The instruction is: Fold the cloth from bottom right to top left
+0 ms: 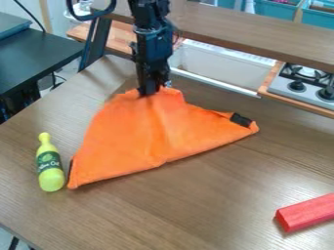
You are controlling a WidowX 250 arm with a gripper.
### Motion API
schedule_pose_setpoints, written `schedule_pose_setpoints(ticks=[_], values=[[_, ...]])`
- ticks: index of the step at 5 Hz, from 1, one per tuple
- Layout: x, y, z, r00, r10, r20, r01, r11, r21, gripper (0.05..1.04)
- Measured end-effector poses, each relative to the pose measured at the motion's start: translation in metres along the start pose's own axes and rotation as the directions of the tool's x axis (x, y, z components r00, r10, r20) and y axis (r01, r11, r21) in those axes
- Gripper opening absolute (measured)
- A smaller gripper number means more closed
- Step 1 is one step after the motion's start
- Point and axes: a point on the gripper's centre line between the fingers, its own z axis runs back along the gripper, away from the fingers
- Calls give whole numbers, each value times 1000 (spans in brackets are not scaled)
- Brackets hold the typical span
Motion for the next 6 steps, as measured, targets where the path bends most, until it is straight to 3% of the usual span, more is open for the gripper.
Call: schedule_pose_setpoints(ticks=[1, 3, 6], values=[[4, 8, -1, 998, -62, -4, 62, 998, 8, 51], [14, 31, 6, 996, -78, 40, 77, 997, 15, 51], [16, 55, -6, 991, -123, 56, 123, 992, 1, 65]])
